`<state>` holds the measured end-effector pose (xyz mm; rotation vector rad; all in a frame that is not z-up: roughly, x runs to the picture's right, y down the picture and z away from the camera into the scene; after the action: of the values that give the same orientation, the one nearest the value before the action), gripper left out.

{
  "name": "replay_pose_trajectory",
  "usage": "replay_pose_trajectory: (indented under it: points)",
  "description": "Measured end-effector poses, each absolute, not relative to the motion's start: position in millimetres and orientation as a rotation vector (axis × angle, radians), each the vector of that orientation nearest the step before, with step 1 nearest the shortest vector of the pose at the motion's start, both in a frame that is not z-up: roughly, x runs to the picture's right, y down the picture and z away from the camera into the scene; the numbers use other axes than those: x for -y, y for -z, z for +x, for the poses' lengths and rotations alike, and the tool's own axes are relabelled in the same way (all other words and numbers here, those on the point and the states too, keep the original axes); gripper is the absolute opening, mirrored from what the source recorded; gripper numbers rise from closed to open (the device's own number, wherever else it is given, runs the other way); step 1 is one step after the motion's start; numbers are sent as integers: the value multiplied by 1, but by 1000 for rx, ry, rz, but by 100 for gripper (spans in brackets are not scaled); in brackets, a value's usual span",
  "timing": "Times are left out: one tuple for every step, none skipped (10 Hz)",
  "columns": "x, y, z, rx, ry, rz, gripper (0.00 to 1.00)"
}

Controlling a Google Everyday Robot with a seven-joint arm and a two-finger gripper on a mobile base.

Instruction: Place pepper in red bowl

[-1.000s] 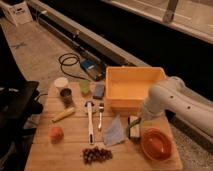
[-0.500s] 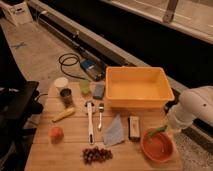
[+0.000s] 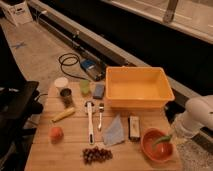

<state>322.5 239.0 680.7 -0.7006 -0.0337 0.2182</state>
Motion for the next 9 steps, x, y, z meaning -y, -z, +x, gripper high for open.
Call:
replay_pose_trajectory:
  points:
    - [-245, -684, 306, 43, -227, -715, 14]
    - [-249, -687, 294, 49, -230, -727, 22]
    - [-252, -689, 283, 58, -236, -736, 33]
    - [-256, -691, 280, 66, -245, -744, 44]
    - [-256, -693, 280, 70, -251, -746, 55]
    - [-256, -694, 281, 69, -251, -749, 65]
    - [-256, -694, 283, 67, -253, -750, 74]
    - [-255, -692, 286, 62, -257, -745, 79]
    - [-254, -691, 289, 59, -260, -740, 80]
